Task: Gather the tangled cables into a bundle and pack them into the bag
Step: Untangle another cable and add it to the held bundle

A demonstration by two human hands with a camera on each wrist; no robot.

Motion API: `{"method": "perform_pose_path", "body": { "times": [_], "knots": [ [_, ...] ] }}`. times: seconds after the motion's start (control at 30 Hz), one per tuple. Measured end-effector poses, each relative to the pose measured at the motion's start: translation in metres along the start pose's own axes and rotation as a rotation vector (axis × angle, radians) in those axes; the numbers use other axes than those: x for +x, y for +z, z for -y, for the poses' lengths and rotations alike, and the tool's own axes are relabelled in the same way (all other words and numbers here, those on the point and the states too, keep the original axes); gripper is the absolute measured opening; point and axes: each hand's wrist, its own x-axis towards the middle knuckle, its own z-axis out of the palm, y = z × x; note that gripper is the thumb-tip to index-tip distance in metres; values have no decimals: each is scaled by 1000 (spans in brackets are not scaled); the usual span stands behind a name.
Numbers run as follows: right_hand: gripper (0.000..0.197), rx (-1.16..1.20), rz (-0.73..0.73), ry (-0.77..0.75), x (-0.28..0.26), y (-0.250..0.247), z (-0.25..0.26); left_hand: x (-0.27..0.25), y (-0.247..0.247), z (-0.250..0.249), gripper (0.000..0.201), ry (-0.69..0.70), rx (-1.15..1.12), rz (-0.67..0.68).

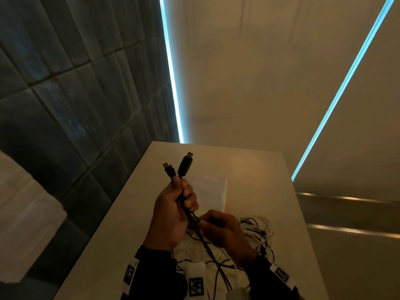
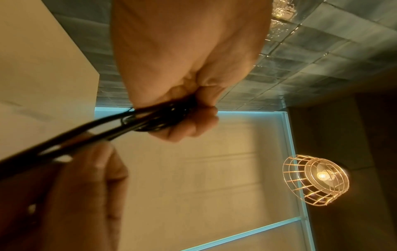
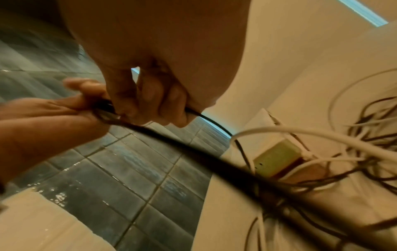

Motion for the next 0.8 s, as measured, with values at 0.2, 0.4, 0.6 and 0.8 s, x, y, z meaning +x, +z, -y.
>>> {"method": "perform_pose_path", "body": {
  "times": [0.2, 0.4, 0.6, 0.8],
  "knots": [
    [22, -99, -22, 25, -5, -21, -54, -1, -6, 2, 31, 47, 22, 47],
    [27, -176, -71, 82, -7, -36, -91, -4, -5, 0, 29, 63, 60, 44],
    [29, -244, -114, 178, -5, -46, -113, -6, -4, -6, 30, 90, 129, 35],
    [31, -333, -287, 221, 7, -45, -92, -6, -7, -1, 36, 76, 314, -70]
  ]
}}
